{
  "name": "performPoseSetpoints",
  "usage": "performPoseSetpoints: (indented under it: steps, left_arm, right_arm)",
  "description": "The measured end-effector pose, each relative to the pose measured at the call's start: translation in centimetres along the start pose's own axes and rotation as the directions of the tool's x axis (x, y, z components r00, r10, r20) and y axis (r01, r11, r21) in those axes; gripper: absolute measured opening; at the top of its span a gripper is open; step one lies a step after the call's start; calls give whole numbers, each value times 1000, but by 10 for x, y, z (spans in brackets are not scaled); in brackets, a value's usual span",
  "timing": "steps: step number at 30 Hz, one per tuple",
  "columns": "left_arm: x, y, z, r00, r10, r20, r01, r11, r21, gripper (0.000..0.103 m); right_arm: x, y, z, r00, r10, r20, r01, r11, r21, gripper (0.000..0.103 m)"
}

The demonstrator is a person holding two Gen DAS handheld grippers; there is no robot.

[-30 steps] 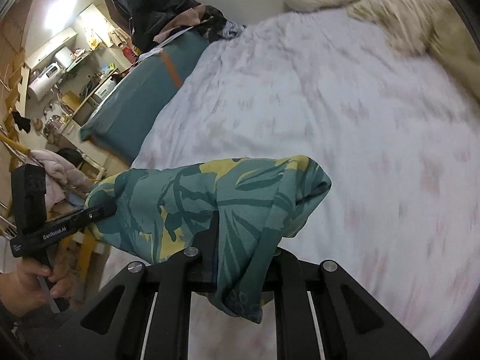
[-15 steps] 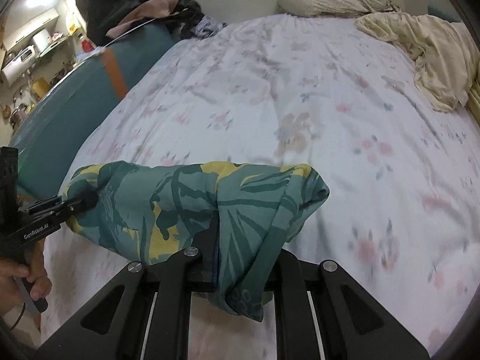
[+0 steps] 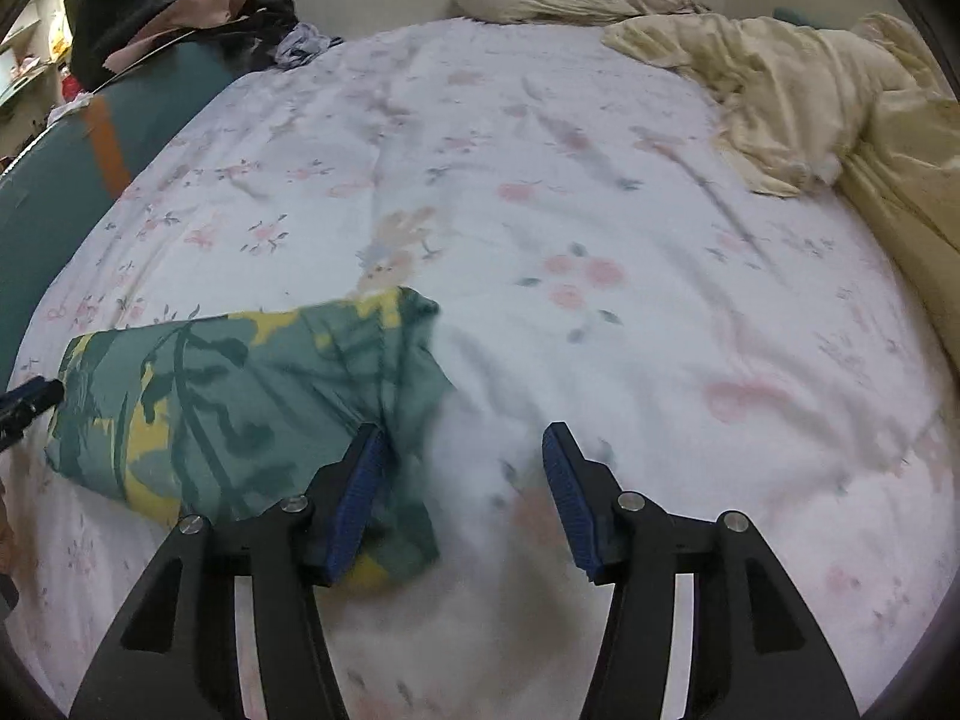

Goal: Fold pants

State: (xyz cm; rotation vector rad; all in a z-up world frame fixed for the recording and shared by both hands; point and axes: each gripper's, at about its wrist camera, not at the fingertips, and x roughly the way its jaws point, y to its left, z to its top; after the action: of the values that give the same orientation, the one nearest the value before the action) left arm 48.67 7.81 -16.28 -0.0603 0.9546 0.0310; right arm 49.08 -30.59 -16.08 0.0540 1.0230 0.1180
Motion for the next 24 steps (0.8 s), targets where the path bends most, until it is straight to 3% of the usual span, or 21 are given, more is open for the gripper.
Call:
performPoseSetpoints:
  steps: [2,7,8,9,11,12,18,19,24]
  left_arm:
    - [-12,7,-5,1000,12,1,-12,1000,-12,59]
    - [-81,10,-42,996,-48,80,52,997,-51,59]
    - [-94,8,-47,994,-52,99,57,997,-53,60]
    - [-115,1,-56,991,-47,128,53,998,-44,60]
    - [-145,-7,-71,985,-56,162,62,998,-33,80]
    - [-164,-12,-80,981,-79,176,85,996,-26,83]
    - [-253,-25,-121,969,-107,223,116,993,-28,95]
    - [-271,-26,-131,968,-95,234,106,994,-38,102]
    - [-337,-29,-170,955,-72,288,82,996,-21,103]
  right_arm:
    - [-22,-2,-6,1000,5,29,-5,1000,2,55]
    - [-90,14,-33,993,66,96,-66,998,1,60]
    - [-106,21,-43,992,57,112,-57,998,0,65]
    - [-117,27,-50,991,56,125,-56,998,-1,77]
    - [-149,44,-71,985,59,160,-57,998,-12,94]
    - [-161,51,-78,983,60,171,-58,998,-16,96]
    - [-250,92,-136,959,75,272,-65,997,-45,103]
    - [-263,97,-146,955,76,287,-66,997,-42,103]
    - [-320,118,-189,940,79,331,-72,997,-34,103]
